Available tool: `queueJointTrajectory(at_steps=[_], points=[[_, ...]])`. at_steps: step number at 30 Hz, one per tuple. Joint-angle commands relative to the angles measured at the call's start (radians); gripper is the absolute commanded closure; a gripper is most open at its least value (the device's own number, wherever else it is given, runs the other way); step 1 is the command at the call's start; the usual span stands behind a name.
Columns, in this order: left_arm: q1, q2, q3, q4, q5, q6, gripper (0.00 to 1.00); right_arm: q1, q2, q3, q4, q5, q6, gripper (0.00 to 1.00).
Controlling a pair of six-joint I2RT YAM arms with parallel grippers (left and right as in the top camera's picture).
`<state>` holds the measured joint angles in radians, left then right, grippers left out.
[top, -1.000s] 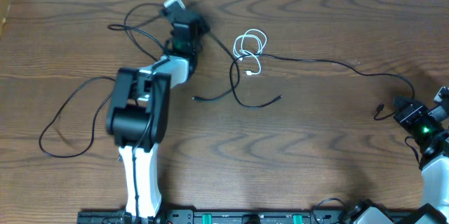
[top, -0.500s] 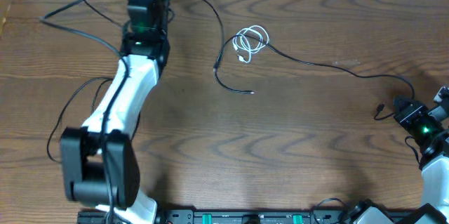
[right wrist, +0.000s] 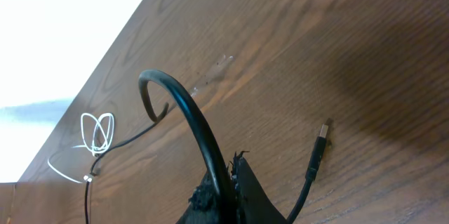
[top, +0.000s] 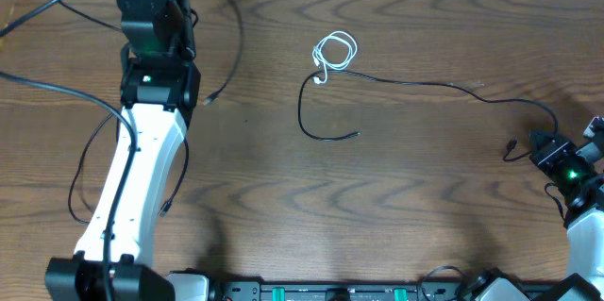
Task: Untangle cables
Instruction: 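Drag the black cable to the top-left table corner with the left gripper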
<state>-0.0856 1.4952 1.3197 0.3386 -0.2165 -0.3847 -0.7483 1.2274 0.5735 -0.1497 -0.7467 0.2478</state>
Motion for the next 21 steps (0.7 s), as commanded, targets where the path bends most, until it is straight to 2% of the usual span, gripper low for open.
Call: queueJointTrajectory(at_steps=[1,7,14,21], points=[[0.007,-0.029,0.006,-0.047,-0.112,0.127,0.92,0.010,-0.012,0.004,0.000,-0.004,-0.021,0.99],[0.055,-0.032,0.006,-0.212,-0.243,0.149,0.92,0.010,-0.012,0.004,-0.001,-0.004,-0.021,0.99],[0.202,-0.032,0.006,-0.393,-0.245,0.148,0.92,0.010,-0.012,0.004,0.000,-0.004,-0.021,0.99],[0.377,-0.027,0.006,-0.468,-0.244,0.117,0.92,0.010,-0.012,0.004,0.000,-0.004,-0.021,0.99]])
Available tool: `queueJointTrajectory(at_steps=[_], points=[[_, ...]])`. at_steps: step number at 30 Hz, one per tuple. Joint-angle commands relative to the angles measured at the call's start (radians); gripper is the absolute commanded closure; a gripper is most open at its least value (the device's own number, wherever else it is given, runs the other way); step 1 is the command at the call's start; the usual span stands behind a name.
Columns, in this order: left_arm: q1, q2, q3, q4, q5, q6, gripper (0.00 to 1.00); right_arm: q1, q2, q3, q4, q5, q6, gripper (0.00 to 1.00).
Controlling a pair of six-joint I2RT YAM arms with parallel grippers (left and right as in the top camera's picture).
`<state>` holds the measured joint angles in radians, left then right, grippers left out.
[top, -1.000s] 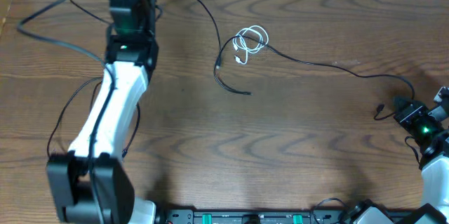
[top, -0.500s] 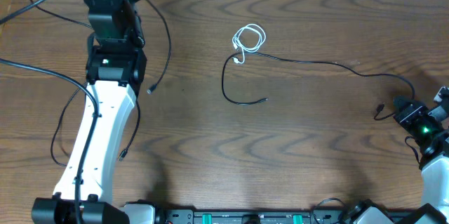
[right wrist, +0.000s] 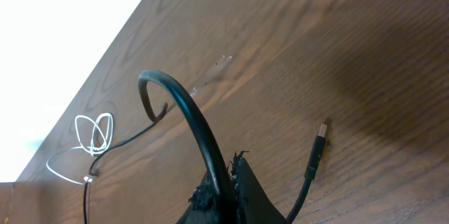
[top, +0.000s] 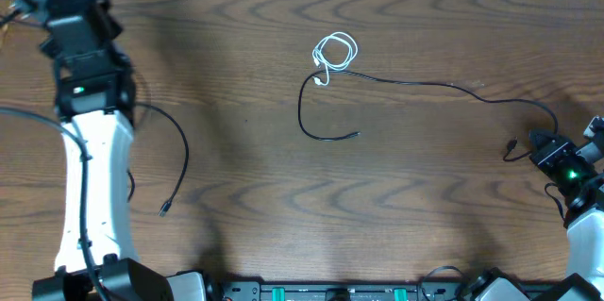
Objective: Untangle cables
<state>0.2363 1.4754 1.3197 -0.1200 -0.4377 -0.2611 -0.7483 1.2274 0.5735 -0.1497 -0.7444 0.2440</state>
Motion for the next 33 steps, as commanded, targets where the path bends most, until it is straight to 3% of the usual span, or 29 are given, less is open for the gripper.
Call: queueJointTrajectory(at_steps=[1,9,15,27,28,30,32,33], points=[[0.078,-0.004,0.006,-0.016,-0.023,-0.009,0.92,0.010,-0.012,0.004,0.000,-0.006,-0.017,0.99],[0.243,0.041,0.006,-0.085,-0.019,-0.115,0.92,0.010,-0.012,0.004,-0.001,-0.006,-0.017,0.99],[0.332,0.079,0.006,-0.093,-0.019,-0.119,0.93,0.010,-0.012,0.004,-0.001,-0.006,-0.017,0.99],[0.387,0.157,0.006,-0.156,-0.019,-0.119,0.92,0.010,-0.012,0.004,-0.001,-0.006,-0.017,0.99],[0.387,0.161,0.006,-0.161,-0.016,-0.119,0.88,0.010,-0.012,0.004,-0.001,-0.006,-0.017,0.99],[0.387,0.167,0.006,-0.167,0.005,-0.119,0.65,0.010,-0.012,0.004,-0.001,-0.006,-0.017,0.99],[0.387,0.170,0.006,-0.170,0.047,-0.119,0.36,0.010,-0.012,0.004,-0.001,-0.006,-0.017,0.99],[0.387,0.171,0.006,-0.171,0.069,-0.119,0.28,0.010,-0.012,0.004,-0.001,-0.006,-0.017,0.99]])
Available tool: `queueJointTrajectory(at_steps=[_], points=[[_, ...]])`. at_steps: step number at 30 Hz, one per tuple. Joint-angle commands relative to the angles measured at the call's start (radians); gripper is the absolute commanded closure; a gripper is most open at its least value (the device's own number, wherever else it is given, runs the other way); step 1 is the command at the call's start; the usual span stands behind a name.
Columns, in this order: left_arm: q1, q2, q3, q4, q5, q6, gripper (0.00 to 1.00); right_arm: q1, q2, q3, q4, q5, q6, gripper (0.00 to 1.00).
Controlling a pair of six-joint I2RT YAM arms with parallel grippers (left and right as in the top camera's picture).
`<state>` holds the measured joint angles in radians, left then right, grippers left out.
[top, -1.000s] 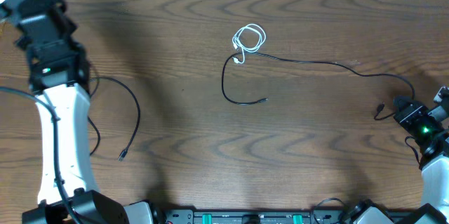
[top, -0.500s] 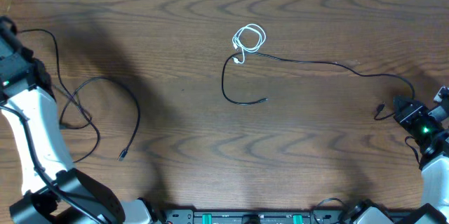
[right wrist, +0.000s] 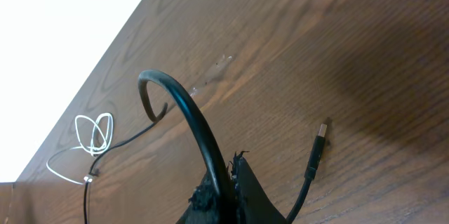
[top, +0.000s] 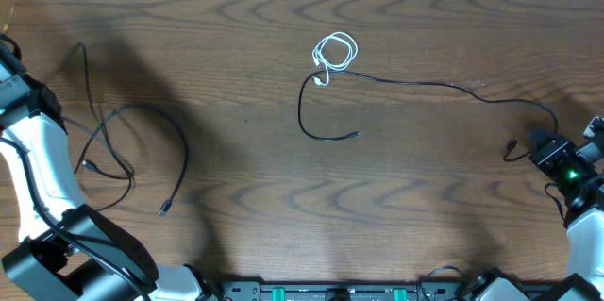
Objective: Untangle cables
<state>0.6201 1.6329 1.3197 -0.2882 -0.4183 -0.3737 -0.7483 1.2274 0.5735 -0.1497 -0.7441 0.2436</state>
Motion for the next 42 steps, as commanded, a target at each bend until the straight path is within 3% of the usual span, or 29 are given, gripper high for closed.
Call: queueJointTrajectory(at_steps=[1,4,12,19,23,32,37,42], points=[[0.003,0.013,0.006,-0.002,0.075,-0.006,0.21,0.010,-0.012,0.004,-0.001,-0.006,-0.016,0.99],[0.003,0.013,0.006,-0.002,0.154,-0.007,0.10,0.010,-0.012,0.004,-0.001,-0.006,-0.016,0.99],[0.003,0.013,0.006,0.010,0.515,0.000,0.07,0.010,-0.012,0.004,-0.001,-0.006,-0.016,0.99],[-0.028,0.013,0.006,0.059,0.911,0.177,0.06,0.010,-0.012,0.004,-0.001,-0.006,-0.016,0.99],[-0.080,0.013,0.006,0.023,1.032,0.318,0.06,0.010,-0.012,0.004,-0.001,-0.006,-0.016,0.99],[-0.278,0.013,0.006,-0.232,1.001,0.670,0.05,0.010,-0.012,0.004,-0.001,-0.006,-0.016,0.99],[-0.362,0.013,-0.003,-0.342,0.767,0.692,0.05,0.010,-0.012,0.004,-0.002,-0.006,-0.016,0.99],[-0.373,0.013,-0.074,-0.370,0.734,0.723,0.05,0.010,-0.012,0.004,-0.001,-0.006,-0.016,0.99]])
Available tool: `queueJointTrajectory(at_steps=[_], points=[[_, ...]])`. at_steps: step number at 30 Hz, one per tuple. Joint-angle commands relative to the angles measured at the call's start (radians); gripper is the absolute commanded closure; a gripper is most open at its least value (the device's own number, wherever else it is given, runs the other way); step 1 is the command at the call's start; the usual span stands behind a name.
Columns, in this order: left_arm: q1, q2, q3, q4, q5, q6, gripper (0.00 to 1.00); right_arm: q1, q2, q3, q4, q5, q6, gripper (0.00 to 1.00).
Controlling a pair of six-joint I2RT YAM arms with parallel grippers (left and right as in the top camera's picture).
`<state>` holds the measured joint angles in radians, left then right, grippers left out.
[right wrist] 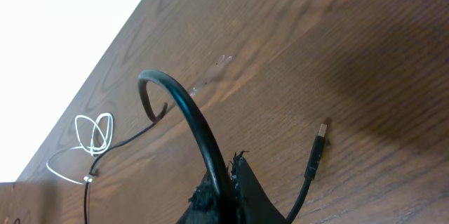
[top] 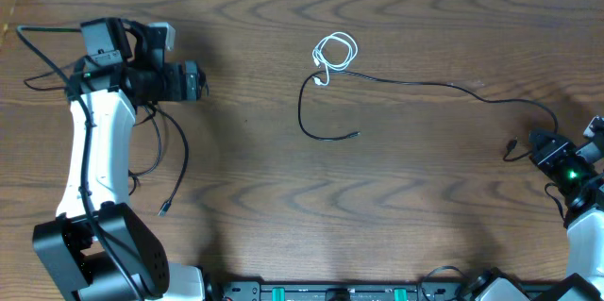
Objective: Untangle cables
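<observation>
A long black cable runs from the white coiled cable across the table to my right gripper. In the right wrist view that gripper is shut on the black cable, which arches up out of the jaws. The cable's USB plug lies on the wood just beside it. The white coil shows far off. My left gripper points right over the left part of the table, above a second black cable. Its jaws are too dark to read.
The black cable's loose end curls below the white coil. The left cable's plug lies near the front left. The arm's own wiring loops at the far left edge. The wooden table has a light back edge.
My left arm was at the far left edge, away from the loose black cable. Now it reaches over the table with its gripper pointing right above that cable. The right gripper has not moved.
My left arm stood at the back of the table with a black cable trailing beside it, then at the back left corner, then at the far left edge with the cable lying looped on the left. Now it is back over that cable. The right gripper has held its cable throughout.
</observation>
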<state>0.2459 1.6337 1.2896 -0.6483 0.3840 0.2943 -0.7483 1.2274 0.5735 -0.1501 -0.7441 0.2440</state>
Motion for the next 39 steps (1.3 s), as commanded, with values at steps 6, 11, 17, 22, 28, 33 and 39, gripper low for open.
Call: queueJointTrajectory(at_steps=[6,11,17,22,28,33,39], points=[[0.002,0.013,-0.138,-0.006,-0.087,0.079,0.05,0.010,-0.012,0.004,-0.001,-0.006,-0.017,0.99],[0.002,0.013,-0.205,0.014,-0.148,0.079,0.05,0.010,-0.012,0.004,-0.001,-0.006,-0.017,0.99],[0.008,0.013,-0.256,0.059,-0.228,0.079,0.05,0.010,-0.012,0.004,-0.002,-0.006,-0.017,0.99],[0.041,0.013,-0.257,0.079,-0.245,0.070,0.05,0.011,-0.012,0.004,-0.010,-0.006,-0.017,0.99],[0.139,0.013,-0.257,0.096,-0.251,0.066,0.05,0.010,-0.012,0.004,-0.015,-0.006,-0.017,0.99],[0.227,0.013,-0.257,0.135,-0.251,-0.004,0.06,0.010,-0.012,0.004,-0.018,-0.006,-0.017,0.99],[0.293,0.013,-0.257,0.157,-0.232,-0.050,0.09,0.010,-0.012,0.004,-0.019,-0.006,-0.017,0.99]])
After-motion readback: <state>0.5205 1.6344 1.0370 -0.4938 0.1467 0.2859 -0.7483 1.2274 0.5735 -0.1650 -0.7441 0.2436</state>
